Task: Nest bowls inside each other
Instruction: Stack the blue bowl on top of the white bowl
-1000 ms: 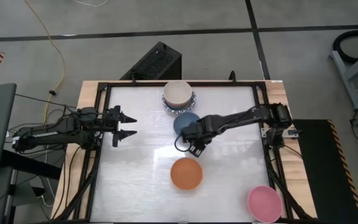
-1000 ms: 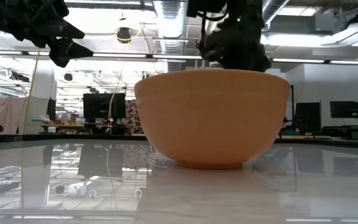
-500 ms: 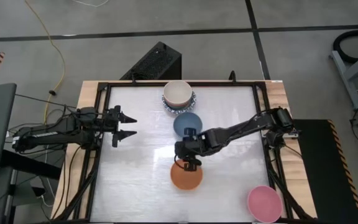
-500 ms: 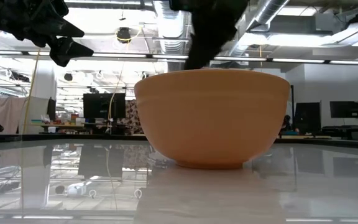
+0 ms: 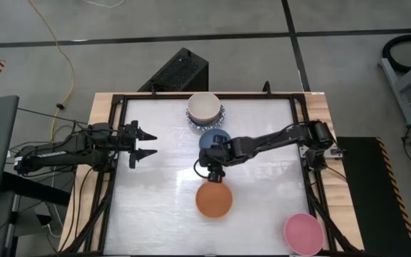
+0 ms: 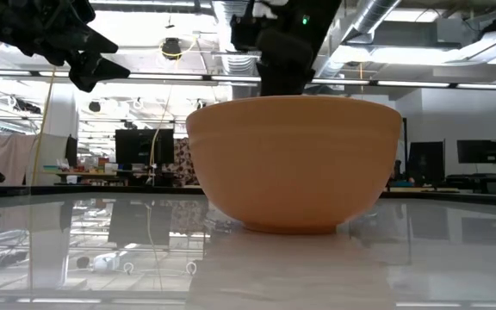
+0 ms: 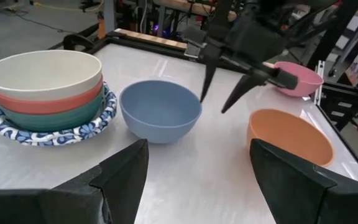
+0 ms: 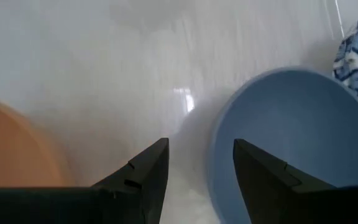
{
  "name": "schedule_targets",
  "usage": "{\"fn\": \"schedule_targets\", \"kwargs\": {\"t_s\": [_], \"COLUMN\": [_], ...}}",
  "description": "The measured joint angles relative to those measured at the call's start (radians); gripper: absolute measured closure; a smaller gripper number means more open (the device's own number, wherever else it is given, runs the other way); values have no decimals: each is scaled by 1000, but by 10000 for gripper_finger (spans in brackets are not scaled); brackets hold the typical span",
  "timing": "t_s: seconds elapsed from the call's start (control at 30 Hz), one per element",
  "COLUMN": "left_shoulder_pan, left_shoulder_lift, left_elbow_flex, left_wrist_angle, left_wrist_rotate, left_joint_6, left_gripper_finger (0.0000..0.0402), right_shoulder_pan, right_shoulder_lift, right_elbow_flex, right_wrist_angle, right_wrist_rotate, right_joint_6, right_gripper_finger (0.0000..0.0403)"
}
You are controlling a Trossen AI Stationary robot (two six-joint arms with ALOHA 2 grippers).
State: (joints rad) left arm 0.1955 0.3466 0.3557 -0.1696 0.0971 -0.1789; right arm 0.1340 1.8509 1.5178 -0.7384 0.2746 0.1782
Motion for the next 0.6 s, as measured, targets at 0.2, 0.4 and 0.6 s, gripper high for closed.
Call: {"fn": "schedule_targets", "kwargs": {"t_s": [0.2,0.4,0.6], "left_shoulder_pan": [0,0,0], "left_shoulder_lift": [0,0,0], "left_elbow_flex": [0,0,0], "left_wrist_angle": [-8,-23,-29], "left_wrist_rotate": [-31,-39,-39], "left_joint_6": [13,17,12], "left_gripper_finger": [131,131,131], "right_shoulder_pan": [-27,-62,-72], "right_shoulder_lift": [21,20,20], "right_elbow_flex": [-6,-39,-102], "right_wrist_angle": [-19,0,39], "right_wrist_rotate": [-4,-4,-13], "right_joint_6": [-11,-11,-3], "right_gripper_finger": [205,205,205]}}
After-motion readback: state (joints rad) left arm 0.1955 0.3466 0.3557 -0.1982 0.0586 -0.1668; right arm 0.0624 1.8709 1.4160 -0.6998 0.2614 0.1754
